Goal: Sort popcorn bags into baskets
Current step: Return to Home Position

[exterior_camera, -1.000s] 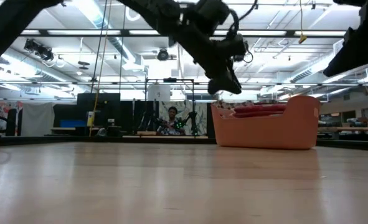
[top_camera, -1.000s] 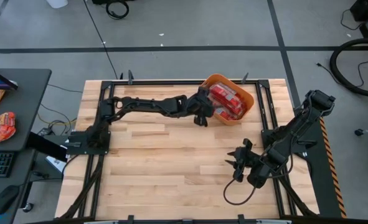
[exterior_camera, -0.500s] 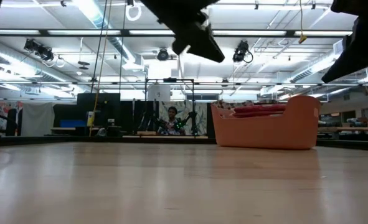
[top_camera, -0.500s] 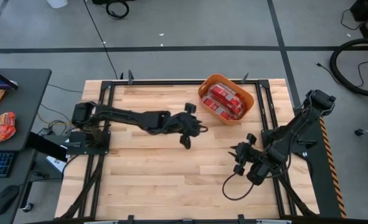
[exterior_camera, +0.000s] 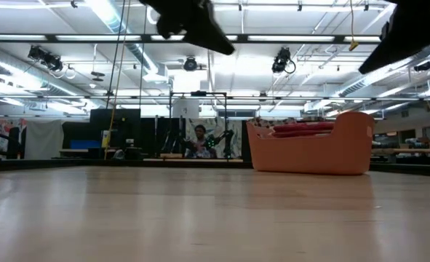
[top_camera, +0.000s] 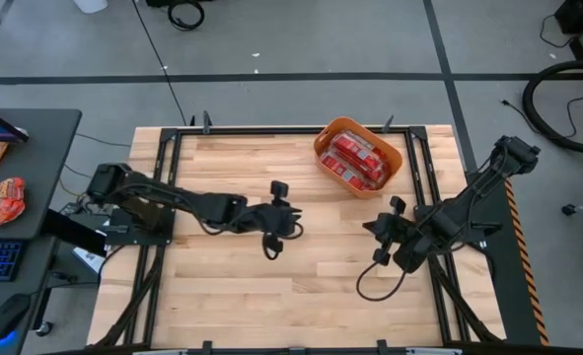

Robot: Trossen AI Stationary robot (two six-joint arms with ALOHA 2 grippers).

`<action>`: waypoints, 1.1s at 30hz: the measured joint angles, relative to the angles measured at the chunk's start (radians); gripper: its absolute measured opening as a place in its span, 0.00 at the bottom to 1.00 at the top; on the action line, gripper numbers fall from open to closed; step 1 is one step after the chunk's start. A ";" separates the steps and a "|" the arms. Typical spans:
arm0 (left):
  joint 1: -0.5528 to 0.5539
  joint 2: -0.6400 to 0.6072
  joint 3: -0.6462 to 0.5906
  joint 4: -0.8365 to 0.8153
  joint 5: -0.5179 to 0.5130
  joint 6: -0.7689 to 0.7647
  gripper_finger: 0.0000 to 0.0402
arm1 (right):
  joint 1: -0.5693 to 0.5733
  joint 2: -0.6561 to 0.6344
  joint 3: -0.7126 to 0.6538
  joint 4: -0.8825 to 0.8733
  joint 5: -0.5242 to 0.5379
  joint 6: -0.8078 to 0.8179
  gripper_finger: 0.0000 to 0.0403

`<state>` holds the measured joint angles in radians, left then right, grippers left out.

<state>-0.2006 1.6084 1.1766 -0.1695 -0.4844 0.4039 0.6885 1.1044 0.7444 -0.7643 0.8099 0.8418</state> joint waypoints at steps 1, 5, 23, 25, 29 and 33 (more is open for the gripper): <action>-0.004 -0.019 -0.018 -0.007 -0.004 -0.018 0.16 | -0.002 -0.017 0.000 -0.001 0.000 -0.016 0.05; -0.024 -0.105 -0.092 0.021 -0.013 -0.079 0.16 | -0.004 -0.085 0.000 -0.005 0.002 -0.068 0.03; -0.171 -0.500 -0.464 0.165 -0.154 -0.329 0.16 | -0.024 -0.478 -0.231 0.167 0.054 -0.204 0.03; -0.171 -0.552 -0.493 0.176 -0.154 -0.348 0.16 | -0.024 -0.525 -0.244 0.185 0.054 -0.236 0.03; -0.169 -0.673 -0.559 0.177 -0.155 -0.373 0.16 | -0.024 -0.616 -0.269 0.215 0.053 -0.296 0.03; -0.168 -0.808 -0.636 0.187 -0.151 -0.402 0.16 | -0.023 -0.712 -0.315 0.242 0.058 -0.345 0.03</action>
<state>-0.3683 0.8000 0.5409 0.0178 -0.6353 0.0021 0.6651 0.3922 0.4295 -0.5227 0.8681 0.4964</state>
